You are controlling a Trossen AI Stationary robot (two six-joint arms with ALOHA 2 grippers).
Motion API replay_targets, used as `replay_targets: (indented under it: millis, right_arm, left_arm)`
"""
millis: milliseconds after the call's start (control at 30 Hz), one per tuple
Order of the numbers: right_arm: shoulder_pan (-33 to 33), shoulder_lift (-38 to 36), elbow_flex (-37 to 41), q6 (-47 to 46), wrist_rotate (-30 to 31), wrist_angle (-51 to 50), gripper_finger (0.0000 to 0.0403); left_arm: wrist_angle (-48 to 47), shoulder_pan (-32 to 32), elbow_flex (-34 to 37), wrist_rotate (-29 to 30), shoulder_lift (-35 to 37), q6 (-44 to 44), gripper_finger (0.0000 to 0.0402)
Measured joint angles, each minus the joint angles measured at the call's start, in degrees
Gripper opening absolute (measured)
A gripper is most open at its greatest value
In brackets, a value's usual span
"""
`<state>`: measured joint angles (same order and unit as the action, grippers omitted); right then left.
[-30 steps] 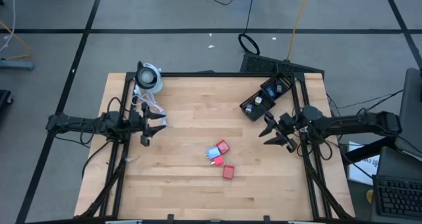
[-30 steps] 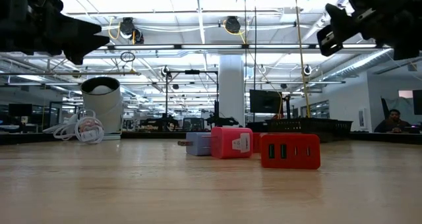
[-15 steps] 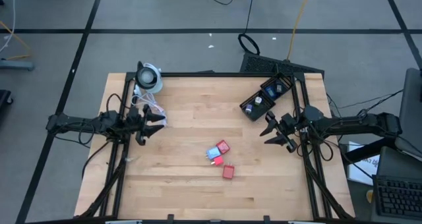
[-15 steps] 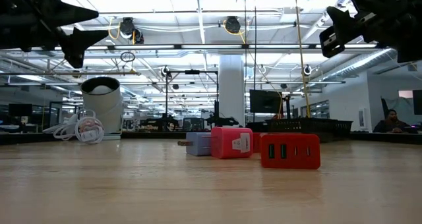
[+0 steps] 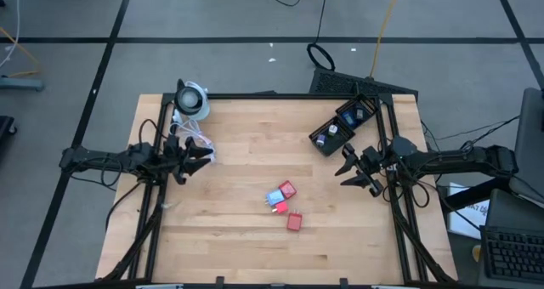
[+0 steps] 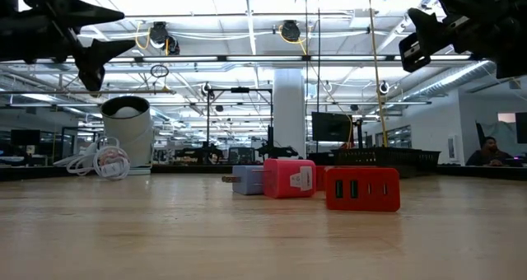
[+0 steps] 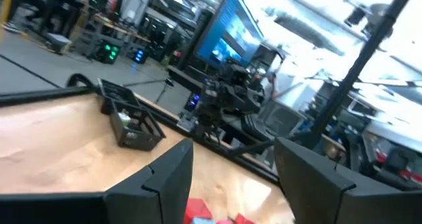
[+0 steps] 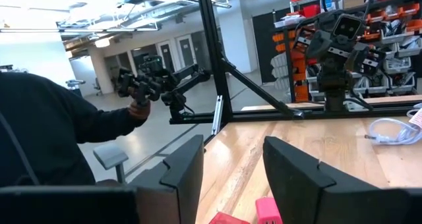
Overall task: Pick & Place Office items
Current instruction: Put the big light blue charger adapter into the bottom black bin
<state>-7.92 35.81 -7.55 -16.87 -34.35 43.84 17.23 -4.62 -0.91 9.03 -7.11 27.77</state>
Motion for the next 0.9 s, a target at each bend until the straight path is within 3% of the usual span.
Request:
replay_targets:
  millis: [167,300,500,700,900]
  right_arm:
    - [0.0,0.0,0.0,0.0,0.0,-0.6,0.0144]
    - [0.0,0.0,0.0,0.1,0.0,-0.6,0.0144]
    - [0.0,0.1,0.0,1.5,3.1,-0.6,0.0142]
    - [0.0,0.2,0.0,3.0,8.5,-0.8,0.0141]
    - [0.0,0.3,0.0,5.8,12.2,-1.3,0.0141]
  left_arm:
    - [2.3,0.0,0.0,3.5,-1.3,1.5,0.0214]
    - [5.9,-2.0,0.0,5.7,-8.8,4.7,0.0214]
    - [12.9,-8.3,-4.3,12.4,-32.1,8.1,0.0214]
    - [7.7,-11.4,-18.9,14.0,-59.2,5.7,0.0216]
    - [-3.9,-9.7,-36.3,14.1,-80.8,5.1,0.0253]
